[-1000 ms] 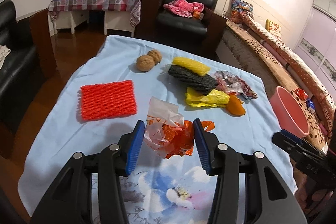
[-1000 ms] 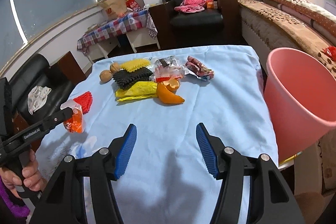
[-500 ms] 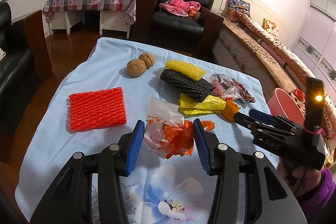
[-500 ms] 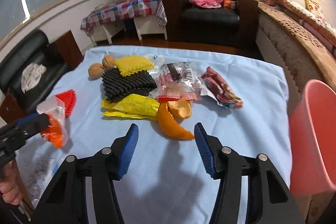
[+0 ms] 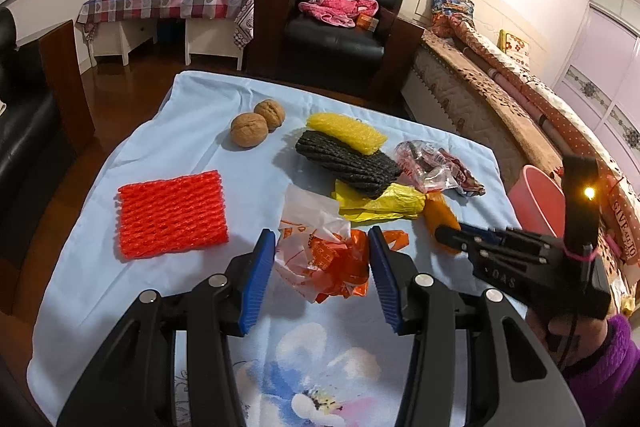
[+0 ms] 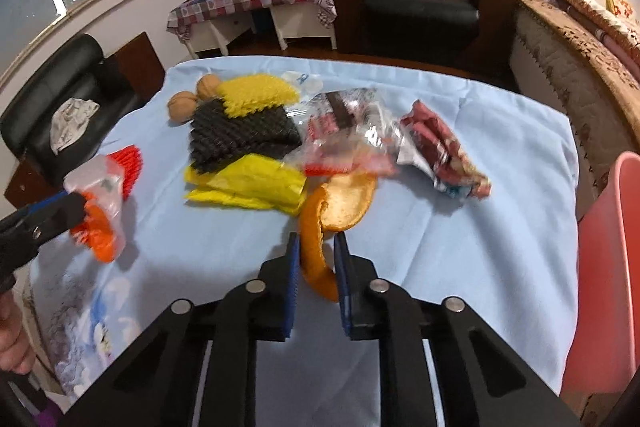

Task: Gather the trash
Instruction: 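Grasp the orange peel with the right gripper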

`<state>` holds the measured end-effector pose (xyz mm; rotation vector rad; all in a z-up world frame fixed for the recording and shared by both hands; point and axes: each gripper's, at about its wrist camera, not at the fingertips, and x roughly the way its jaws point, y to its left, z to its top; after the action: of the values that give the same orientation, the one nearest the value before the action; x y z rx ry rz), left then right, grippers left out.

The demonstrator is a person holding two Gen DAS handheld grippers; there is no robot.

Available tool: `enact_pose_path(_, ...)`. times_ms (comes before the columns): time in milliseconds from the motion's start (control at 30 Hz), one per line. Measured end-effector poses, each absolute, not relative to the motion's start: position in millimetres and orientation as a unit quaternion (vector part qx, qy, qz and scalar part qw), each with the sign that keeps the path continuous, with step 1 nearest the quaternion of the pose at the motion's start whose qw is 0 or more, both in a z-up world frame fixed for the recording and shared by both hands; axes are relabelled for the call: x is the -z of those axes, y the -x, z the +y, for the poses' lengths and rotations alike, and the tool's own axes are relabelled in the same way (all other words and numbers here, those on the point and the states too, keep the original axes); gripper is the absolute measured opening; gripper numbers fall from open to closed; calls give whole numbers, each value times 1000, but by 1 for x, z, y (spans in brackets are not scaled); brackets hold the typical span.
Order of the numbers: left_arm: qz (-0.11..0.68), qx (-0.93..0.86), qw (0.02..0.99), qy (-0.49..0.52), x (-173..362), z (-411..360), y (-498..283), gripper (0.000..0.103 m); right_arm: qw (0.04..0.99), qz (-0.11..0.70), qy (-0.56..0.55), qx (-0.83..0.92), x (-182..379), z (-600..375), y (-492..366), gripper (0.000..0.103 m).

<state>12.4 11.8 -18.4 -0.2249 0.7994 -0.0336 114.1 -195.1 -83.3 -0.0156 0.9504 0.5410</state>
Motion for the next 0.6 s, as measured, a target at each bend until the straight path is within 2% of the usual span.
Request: enact_pose_path(600, 359, 94, 926, 71, -17, -69, -19, 48, 899, 362, -101, -224, 20, -301, -42, 13)
